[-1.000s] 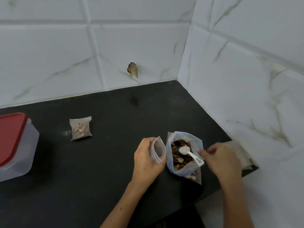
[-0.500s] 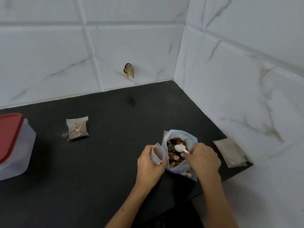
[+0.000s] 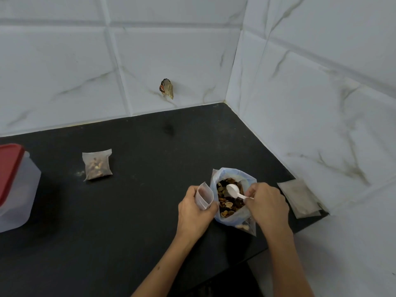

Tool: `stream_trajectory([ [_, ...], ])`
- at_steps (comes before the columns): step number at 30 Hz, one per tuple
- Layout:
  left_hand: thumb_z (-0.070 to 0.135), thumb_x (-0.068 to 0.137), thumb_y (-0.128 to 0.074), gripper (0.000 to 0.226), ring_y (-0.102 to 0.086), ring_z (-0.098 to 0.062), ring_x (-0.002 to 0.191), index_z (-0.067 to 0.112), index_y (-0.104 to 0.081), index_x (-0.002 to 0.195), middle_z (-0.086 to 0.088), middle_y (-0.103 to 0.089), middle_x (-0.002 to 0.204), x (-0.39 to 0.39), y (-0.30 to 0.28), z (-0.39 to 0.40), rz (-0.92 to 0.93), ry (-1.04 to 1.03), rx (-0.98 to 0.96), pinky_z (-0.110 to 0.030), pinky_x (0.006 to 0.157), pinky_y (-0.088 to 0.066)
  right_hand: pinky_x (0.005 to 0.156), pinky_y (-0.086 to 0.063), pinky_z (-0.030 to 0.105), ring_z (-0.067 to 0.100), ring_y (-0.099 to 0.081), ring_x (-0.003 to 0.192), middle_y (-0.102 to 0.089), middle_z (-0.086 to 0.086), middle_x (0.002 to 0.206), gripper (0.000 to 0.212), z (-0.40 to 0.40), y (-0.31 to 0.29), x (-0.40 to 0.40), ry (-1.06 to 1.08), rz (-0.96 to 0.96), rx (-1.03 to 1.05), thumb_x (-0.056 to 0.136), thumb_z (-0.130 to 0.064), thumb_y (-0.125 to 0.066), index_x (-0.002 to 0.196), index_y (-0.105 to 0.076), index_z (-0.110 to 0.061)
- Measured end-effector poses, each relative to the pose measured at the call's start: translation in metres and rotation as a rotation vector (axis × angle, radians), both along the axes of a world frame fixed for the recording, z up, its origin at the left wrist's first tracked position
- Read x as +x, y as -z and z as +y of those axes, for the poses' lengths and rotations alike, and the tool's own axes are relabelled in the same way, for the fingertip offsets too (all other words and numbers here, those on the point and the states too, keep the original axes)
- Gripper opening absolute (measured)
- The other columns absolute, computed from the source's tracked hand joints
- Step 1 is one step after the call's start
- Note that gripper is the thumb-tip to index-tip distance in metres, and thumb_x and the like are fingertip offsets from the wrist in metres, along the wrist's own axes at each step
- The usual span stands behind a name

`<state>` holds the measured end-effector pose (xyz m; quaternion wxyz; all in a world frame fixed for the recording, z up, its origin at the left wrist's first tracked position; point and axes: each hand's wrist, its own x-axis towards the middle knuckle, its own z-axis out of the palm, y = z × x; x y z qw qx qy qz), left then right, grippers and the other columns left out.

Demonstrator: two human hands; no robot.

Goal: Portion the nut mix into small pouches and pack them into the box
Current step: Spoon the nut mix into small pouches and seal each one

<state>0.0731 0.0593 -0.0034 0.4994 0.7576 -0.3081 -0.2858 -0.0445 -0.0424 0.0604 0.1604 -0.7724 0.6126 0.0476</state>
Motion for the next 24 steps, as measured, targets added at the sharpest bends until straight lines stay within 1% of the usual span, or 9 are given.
stream_trajectory([
  [6, 0.021, 0.075, -0.077, 0.030, -0.060, -0.001, 0.078, 0.024, -0.054, 0.094, 0.008, -0.063, 0.090, 0.003, -0.001, -0.010, 0.123, 0.002, 0.077, -0.009, 0.053, -0.043, 0.088, -0.049, 0.028, 0.014, -0.056, 0.099, -0.057, 0.003, 0.115, 0.039, -0.015, 0.005, 0.018, -0.044, 0.082, 0.040, 0.089, -0.023, -0.061, 0.127, -0.052, -0.021],
  [9, 0.013, 0.072, -0.075, 0.029, -0.065, -0.010, 0.084, 0.022, -0.058, 0.093, 0.001, -0.067, 0.093, 0.003, 0.005, -0.016, 0.232, 0.002, 0.085, -0.029, 0.071, -0.056, 0.093, -0.044, 0.030, 0.020, -0.053, 0.111, -0.052, 0.007, 0.126, 0.039, -0.016, 0.018, 0.038, -0.087, 0.081, 0.053, 0.091, -0.020, -0.057, 0.130, -0.050, -0.015],
  [11, 0.011, 0.069, -0.075, 0.033, -0.068, -0.015, 0.088, 0.020, -0.061, 0.096, -0.001, -0.069, 0.093, 0.003, 0.006, -0.018, 0.295, 0.002, 0.080, -0.042, 0.081, -0.058, 0.101, -0.038, 0.034, 0.026, -0.047, 0.123, -0.046, 0.012, 0.135, 0.046, -0.022, 0.015, 0.049, 0.083, 0.073, 0.262, 0.092, -0.022, -0.055, 0.135, -0.043, -0.009],
  [14, 0.018, 0.059, -0.075, 0.043, -0.068, -0.017, 0.091, 0.021, -0.062, 0.100, -0.002, -0.071, 0.096, 0.001, 0.008, -0.021, 0.356, -0.011, 0.066, -0.046, 0.083, -0.057, 0.103, -0.036, 0.036, 0.027, -0.043, 0.126, -0.041, 0.015, 0.137, 0.058, -0.025, 0.013, 0.036, 0.207, -0.061, 0.565, 0.090, -0.028, -0.058, 0.139, -0.035, -0.007],
  [16, 0.017, 0.058, -0.074, 0.045, -0.068, -0.017, 0.093, 0.020, -0.062, 0.101, -0.003, -0.070, 0.098, 0.001, 0.008, -0.022, 0.374, -0.021, 0.062, -0.045, 0.083, -0.057, 0.099, -0.039, 0.033, 0.026, -0.047, 0.120, -0.047, 0.014, 0.132, 0.051, -0.026, 0.011, 0.023, 0.172, -0.114, 0.490, 0.089, -0.025, -0.060, 0.134, -0.043, -0.009],
  [18, 0.009, 0.065, -0.075, 0.041, -0.068, -0.018, 0.094, 0.018, -0.062, 0.103, -0.004, -0.070, 0.099, 0.001, 0.009, -0.021, 0.391, -0.029, 0.057, -0.044, 0.084, -0.057, 0.089, -0.042, 0.028, 0.024, -0.056, 0.109, -0.060, 0.011, 0.117, 0.029, -0.015, 0.011, 0.011, -0.006, -0.144, 0.234, 0.089, -0.010, -0.055, 0.117, -0.061, -0.012],
  [20, 0.008, 0.067, -0.075, 0.038, -0.068, -0.017, 0.094, 0.017, -0.063, 0.102, -0.004, -0.070, 0.099, 0.002, 0.009, -0.020, 0.404, -0.036, 0.056, -0.043, 0.084, -0.057, 0.084, -0.045, 0.027, 0.025, -0.060, 0.103, -0.066, 0.009, 0.107, 0.028, -0.004, 0.007, -0.006, -0.194, -0.245, 0.024, 0.089, -0.002, -0.050, 0.105, -0.069, -0.013],
  [22, 0.018, 0.059, -0.076, 0.043, -0.068, -0.017, 0.093, 0.019, -0.063, 0.100, -0.003, -0.070, 0.098, 0.003, 0.008, -0.020, 0.409, -0.048, 0.062, -0.044, 0.084, -0.057, 0.092, -0.046, 0.030, 0.025, -0.058, 0.109, -0.062, 0.010, 0.116, 0.029, -0.018, 0.005, -0.001, -0.177, -0.144, 0.092, 0.091, -0.008, -0.053, 0.116, -0.064, -0.015],
  [24, 0.025, 0.052, -0.075, 0.048, -0.068, -0.017, 0.093, 0.020, -0.064, 0.099, -0.003, -0.071, 0.097, 0.003, 0.008, -0.020, 0.415, -0.057, 0.074, -0.045, 0.083, -0.058, 0.100, -0.044, 0.034, 0.024, -0.052, 0.117, -0.052, 0.009, 0.128, 0.039, -0.031, 0.008, 0.012, 0.029, 0.020, 0.310, 0.092, -0.021, -0.057, 0.130, -0.052, -0.020],
])
